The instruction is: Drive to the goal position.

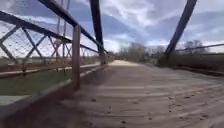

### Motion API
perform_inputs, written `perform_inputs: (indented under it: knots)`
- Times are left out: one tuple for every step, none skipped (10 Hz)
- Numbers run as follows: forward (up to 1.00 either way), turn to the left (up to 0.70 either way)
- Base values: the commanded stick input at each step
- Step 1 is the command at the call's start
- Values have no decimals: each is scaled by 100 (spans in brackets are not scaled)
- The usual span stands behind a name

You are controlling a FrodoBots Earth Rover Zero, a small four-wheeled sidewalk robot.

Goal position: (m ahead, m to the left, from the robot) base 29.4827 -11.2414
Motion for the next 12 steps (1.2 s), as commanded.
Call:
perform_inputs:
  knots:
    - [100,1]
    - [100,1]
    - [100,1]
    - [100,1]
    - [100,1]
    - [100,-5]
    - [100,-15]
    - [100,-26]
    - [100,-34]
    - [100,-17]
    - [100,1]
    - [100,1]
